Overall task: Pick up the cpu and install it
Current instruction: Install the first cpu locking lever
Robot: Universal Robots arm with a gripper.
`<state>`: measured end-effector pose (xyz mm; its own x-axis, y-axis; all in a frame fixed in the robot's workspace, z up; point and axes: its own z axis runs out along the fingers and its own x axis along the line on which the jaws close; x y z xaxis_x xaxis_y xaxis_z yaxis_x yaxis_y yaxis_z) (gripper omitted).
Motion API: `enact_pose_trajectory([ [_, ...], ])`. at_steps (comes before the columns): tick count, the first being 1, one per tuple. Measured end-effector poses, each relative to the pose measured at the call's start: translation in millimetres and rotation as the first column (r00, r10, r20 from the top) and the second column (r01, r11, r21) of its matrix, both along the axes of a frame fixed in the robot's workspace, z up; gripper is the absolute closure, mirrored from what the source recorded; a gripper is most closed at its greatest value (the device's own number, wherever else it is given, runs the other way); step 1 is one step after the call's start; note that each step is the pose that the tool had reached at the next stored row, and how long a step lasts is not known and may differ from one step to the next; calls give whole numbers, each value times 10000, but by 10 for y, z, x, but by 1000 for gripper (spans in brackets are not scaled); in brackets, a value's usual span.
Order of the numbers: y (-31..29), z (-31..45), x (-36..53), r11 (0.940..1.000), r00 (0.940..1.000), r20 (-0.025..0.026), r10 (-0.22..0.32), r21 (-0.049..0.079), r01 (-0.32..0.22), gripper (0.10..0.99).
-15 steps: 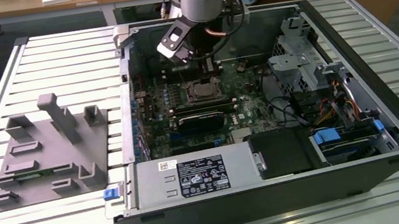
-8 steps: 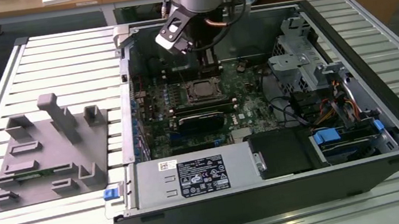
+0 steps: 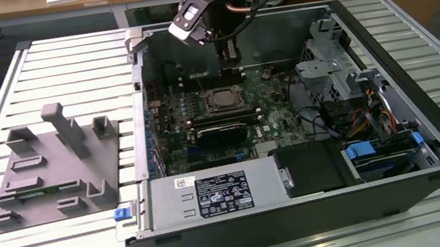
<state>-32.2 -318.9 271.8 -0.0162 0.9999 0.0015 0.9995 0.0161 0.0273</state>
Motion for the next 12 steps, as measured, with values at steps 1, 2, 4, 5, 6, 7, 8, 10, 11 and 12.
enact_pose_trajectory([
  [1, 0, 18, 0, 10000, 10000, 5, 5, -2, -5, 980],
  [2, 0, 24, 0, 10000, 10000, 8, 25, -3, -25, 980],
  [4, 0, 23, 0, 9996, 9996, 11, 297, -11, -297, 980],
  [5, 0, 23, 0, 9989, 9989, 11, 478, -16, -478, 980],
  [6, 0, 23, 0, 9978, 9978, 10, 657, -22, -657, 980],
  [7, 0, 24, -1, 9965, 9965, 9, 836, -27, -836, 980],
  [8, 0, 24, -1, 9948, 9948, 9, 1015, -31, -1015, 980],
  [10, 0, 24, -1, 9903, 9903, 7, 1388, -36, -1388, 980],
  [11, 0, 24, -1, 9877, 9877, 7, 1566, -39, -1565, 980],
  [12, 0, 24, -1, 9847, 9847, 7, 1740, -39, -1740, 980],
])
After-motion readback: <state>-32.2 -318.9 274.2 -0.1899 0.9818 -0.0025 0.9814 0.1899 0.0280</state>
